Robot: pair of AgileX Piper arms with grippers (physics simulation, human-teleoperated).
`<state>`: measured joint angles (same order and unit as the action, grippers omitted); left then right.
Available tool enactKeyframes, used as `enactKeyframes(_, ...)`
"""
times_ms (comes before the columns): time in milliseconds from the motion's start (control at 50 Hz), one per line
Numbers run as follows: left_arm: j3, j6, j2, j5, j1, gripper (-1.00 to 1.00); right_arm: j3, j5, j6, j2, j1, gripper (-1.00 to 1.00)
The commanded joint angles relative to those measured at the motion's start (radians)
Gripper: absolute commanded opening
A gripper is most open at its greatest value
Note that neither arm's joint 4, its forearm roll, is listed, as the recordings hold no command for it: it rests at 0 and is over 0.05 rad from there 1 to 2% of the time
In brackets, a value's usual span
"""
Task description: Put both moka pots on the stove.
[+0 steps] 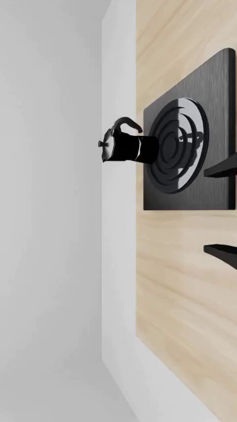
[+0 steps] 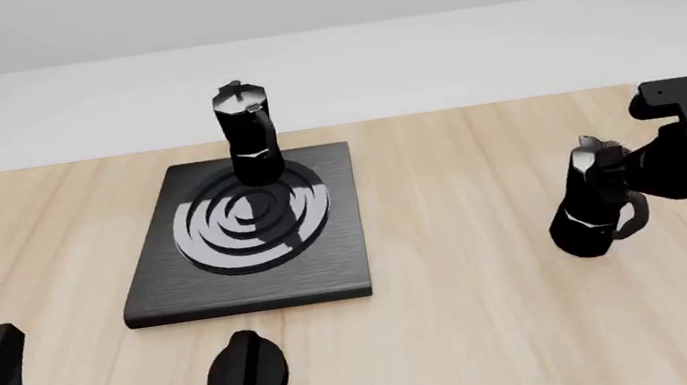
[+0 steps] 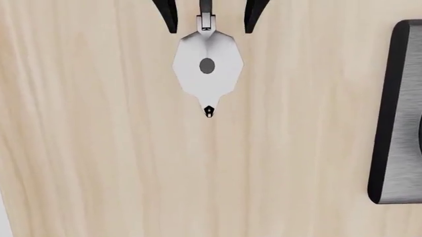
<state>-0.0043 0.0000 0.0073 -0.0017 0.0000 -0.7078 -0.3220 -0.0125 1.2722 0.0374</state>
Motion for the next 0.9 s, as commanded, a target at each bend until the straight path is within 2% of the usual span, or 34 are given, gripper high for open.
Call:
enactKeyframes(20,0.000,0.000,0.000,0.000,0.000,1.00,0.009,0.021,0.005,0.018,0.003,1.00)
enactKeyframes(900,0.000,0.000,0.000,0.000,0.000,1.00,0.056,0.073,0.013,0.049,0.012,1.00)
